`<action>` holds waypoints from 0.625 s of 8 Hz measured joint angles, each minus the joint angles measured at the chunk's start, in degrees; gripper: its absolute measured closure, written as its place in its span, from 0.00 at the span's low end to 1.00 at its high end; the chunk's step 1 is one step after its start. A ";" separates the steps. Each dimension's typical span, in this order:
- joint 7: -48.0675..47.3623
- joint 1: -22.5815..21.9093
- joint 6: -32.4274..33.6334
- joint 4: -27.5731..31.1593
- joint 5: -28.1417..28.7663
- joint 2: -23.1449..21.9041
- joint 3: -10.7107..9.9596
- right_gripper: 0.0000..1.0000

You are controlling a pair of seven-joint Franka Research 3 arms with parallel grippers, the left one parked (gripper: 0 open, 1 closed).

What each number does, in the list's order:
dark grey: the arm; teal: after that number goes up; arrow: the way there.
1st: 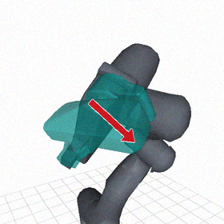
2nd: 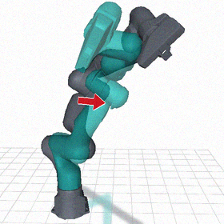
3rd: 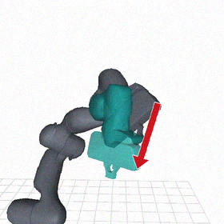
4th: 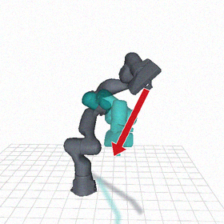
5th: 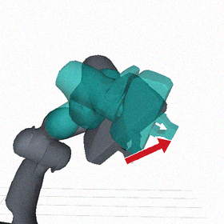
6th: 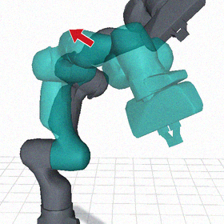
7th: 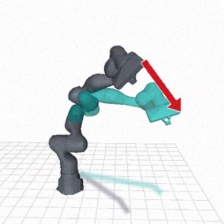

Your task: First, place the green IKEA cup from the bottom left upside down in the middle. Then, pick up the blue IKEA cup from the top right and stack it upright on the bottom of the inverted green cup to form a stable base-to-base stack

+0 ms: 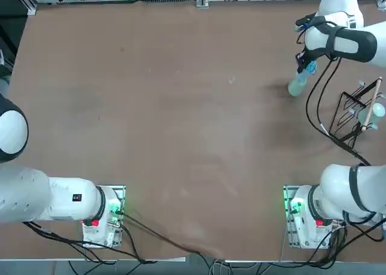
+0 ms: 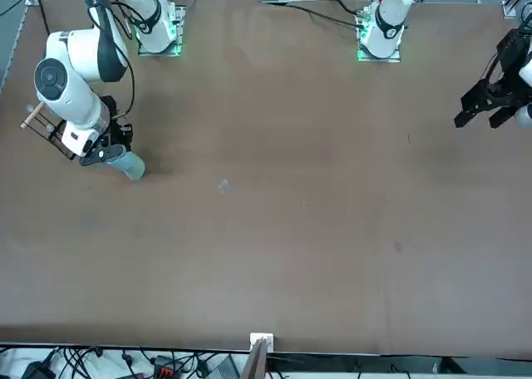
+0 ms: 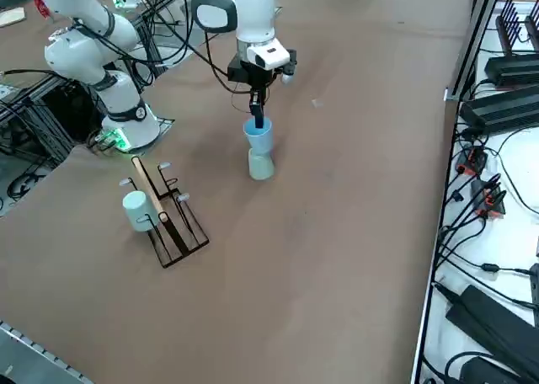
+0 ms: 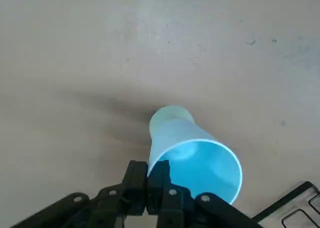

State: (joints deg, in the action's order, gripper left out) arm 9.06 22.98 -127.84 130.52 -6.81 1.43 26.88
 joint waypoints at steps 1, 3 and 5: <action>0.00 0.01 0.00 0.04 0.00 0.00 0.00 0.98; 0.00 0.03 0.00 0.19 0.00 0.00 -0.01 0.98; 0.00 0.20 0.00 0.35 0.00 0.00 -0.08 0.98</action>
State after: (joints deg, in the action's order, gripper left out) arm 9.06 23.18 -127.84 130.86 -6.81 1.43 26.80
